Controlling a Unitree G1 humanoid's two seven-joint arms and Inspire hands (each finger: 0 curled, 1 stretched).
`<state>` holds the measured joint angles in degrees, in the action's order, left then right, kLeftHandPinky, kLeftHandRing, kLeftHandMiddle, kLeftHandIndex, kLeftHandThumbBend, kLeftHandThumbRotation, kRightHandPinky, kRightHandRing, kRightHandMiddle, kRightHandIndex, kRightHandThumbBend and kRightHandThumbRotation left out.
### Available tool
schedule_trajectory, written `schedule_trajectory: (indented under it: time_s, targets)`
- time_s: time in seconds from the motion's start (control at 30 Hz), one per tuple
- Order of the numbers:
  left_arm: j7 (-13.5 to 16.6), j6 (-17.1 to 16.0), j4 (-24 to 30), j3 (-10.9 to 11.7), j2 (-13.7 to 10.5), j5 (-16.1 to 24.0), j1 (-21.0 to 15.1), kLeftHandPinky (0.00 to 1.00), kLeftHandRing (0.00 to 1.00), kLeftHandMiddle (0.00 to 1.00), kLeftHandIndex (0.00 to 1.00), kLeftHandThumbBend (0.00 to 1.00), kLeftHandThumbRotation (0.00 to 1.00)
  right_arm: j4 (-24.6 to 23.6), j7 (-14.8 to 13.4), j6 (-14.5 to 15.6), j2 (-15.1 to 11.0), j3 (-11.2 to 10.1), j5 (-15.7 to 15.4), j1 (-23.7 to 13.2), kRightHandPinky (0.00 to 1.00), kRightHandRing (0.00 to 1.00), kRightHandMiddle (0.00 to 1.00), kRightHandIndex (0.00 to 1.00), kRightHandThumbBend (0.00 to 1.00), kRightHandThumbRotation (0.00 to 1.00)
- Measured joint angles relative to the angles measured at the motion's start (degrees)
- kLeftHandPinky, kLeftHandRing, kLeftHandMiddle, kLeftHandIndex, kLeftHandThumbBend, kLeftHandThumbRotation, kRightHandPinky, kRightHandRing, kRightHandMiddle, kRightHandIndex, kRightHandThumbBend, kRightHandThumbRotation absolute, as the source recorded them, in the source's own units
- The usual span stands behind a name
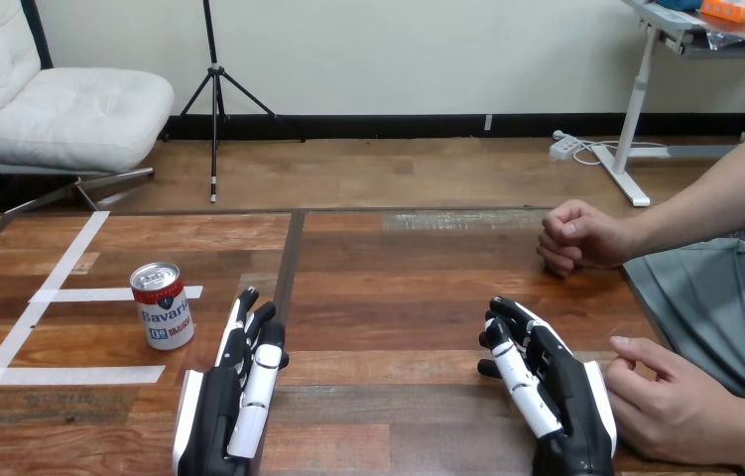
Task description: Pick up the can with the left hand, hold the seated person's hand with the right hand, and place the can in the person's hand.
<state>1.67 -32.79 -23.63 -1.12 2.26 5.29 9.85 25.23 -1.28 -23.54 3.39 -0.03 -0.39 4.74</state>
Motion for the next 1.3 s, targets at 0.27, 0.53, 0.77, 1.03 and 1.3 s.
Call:
schedule_trajectory:
  time_s: [0.27, 0.53, 0.77, 1.03, 1.3]
  targets:
    - [0.04, 0.0, 0.0, 0.01, 0.12, -0.36, 0.34, 0.82, 0.88, 0.92, 0.97, 0.58, 0.97, 0.0, -0.05, 0.0, 0.0, 0.0, -0.06, 0.0, 0.72, 0.81, 0.84, 0.81, 0.53, 0.6]
    - [-0.01, 0.0, 0.0, 0.0, 0.29, -0.67, 0.36, 0.83, 0.89, 0.92, 0.97, 0.59, 0.97, 0.0, 0.04, 0.03, 0.0, 0.0, 0.25, 0.0, 0.73, 0.81, 0.85, 0.81, 0.55, 0.59]
    - [-0.11, 0.0, 0.0, -0.02, 0.41, -1.03, 0.37, 0.83, 0.88, 0.92, 0.97, 0.6, 0.97, 0.0, 0.06, 0.03, 0.0, 0.0, 0.23, 0.0, 0.73, 0.81, 0.85, 0.81, 0.54, 0.59]
    - [-0.02, 0.0, 0.01, -0.02, 0.47, -1.46, 0.39, 0.82, 0.88, 0.92, 0.96, 0.59, 0.96, 0.0, 0.21, 0.03, 0.0, -0.01, 0.45, 0.0, 0.73, 0.81, 0.85, 0.81, 0.53, 0.59]
    - [0.24, 0.0, 0.01, -0.02, 0.5, -1.48, 0.44, 0.81, 0.88, 0.92, 0.96, 0.59, 0.94, 0.0, 0.41, 0.03, 0.0, -0.03, 0.52, 0.0, 0.73, 0.81, 0.85, 0.81, 0.53, 0.59]
